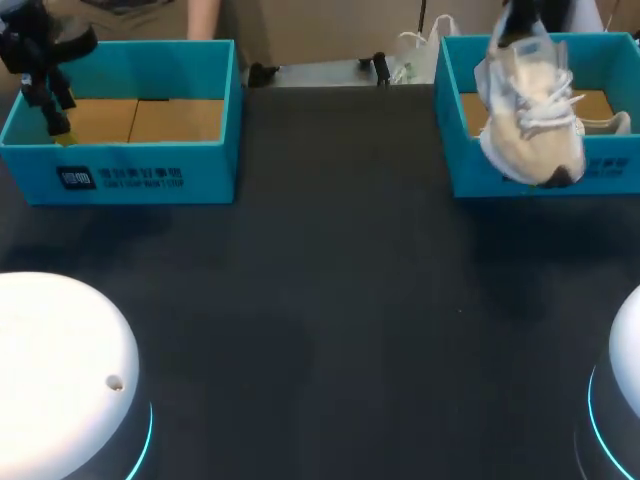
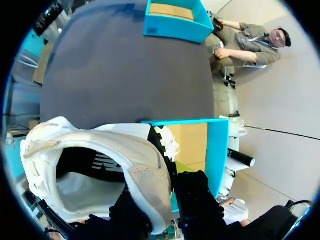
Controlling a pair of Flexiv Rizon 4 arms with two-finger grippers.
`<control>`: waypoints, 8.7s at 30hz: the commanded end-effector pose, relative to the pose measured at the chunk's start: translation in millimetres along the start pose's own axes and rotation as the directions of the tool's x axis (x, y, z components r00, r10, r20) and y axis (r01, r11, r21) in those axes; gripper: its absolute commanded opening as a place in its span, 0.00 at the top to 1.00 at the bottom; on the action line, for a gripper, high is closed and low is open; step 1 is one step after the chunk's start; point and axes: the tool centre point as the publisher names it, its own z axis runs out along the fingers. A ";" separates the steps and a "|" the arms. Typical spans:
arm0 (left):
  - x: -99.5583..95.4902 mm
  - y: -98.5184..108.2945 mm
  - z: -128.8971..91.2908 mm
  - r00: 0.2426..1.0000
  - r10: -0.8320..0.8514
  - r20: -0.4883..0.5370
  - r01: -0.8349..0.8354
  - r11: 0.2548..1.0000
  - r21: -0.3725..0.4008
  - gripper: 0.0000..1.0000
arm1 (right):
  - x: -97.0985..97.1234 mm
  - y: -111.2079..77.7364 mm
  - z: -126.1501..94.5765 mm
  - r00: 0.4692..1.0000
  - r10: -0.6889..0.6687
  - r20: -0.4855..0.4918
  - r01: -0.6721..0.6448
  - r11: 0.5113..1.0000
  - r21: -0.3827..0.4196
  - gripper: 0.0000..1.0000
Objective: Take the shoe out of the shoebox, open the shoe tongue, remove and reinsert the insole, then place the shoe into the shoebox
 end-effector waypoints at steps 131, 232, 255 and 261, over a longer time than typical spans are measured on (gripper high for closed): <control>-52.5 68.8 0.5 0.282 -0.947 0.155 0.959 0.282 -0.022 0.00 | -150.5 -260.5 111.4 0.040 0.960 0.276 -0.987 -0.005 0.160 1.00; -52.5 68.8 0.5 0.282 -0.947 0.155 0.959 0.282 -0.022 0.00 | -113.3 -230.1 245.2 -0.044 0.956 0.292 -0.965 -0.117 0.237 1.00; -52.5 68.8 0.5 0.282 -0.947 0.155 0.959 0.282 -0.022 0.00 | -120.4 -221.6 274.9 -0.048 0.966 0.256 -0.963 -0.113 0.245 1.00; -52.5 68.8 0.5 0.282 -0.947 0.155 0.959 0.282 -0.022 0.00 | -117.2 -225.5 282.3 -0.050 0.966 0.255 -0.960 -0.117 0.254 1.00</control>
